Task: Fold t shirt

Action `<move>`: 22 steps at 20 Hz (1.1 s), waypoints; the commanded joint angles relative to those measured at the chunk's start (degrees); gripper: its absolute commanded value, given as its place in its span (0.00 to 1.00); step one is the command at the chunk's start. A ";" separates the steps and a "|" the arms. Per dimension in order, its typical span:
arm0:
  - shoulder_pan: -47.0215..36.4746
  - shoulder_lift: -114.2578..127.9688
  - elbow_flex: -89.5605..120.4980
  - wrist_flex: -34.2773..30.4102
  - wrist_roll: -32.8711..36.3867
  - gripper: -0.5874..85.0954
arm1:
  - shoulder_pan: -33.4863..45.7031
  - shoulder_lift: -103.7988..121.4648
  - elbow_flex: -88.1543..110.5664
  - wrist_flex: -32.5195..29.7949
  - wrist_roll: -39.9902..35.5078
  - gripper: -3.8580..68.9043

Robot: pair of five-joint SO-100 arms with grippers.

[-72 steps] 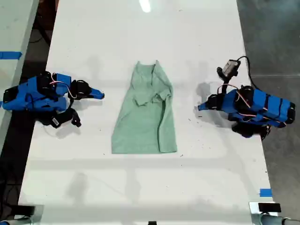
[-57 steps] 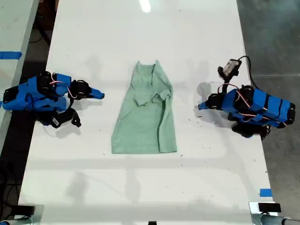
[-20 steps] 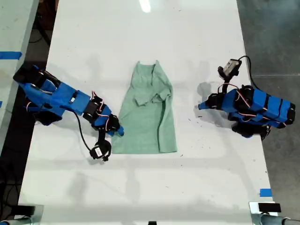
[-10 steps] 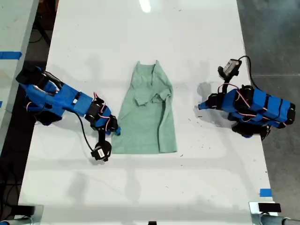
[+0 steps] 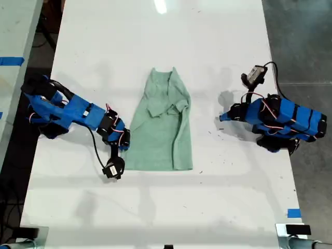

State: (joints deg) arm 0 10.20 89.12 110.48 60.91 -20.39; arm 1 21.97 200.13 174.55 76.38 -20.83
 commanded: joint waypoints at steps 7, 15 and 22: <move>-2.55 10.46 -13.36 14.06 4.31 0.00 | 0.35 0.79 3.16 0.18 0.00 0.07; -7.03 -2.81 -35.07 13.54 14.68 0.00 | 0.35 0.79 3.16 0.18 -0.26 0.07; -9.14 -21.27 -52.82 7.65 20.74 0.00 | 0.44 0.79 3.16 0.18 -0.44 0.07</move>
State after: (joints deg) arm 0 2.72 67.94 61.96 71.46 -0.79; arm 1 21.97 200.13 174.73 76.38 -20.83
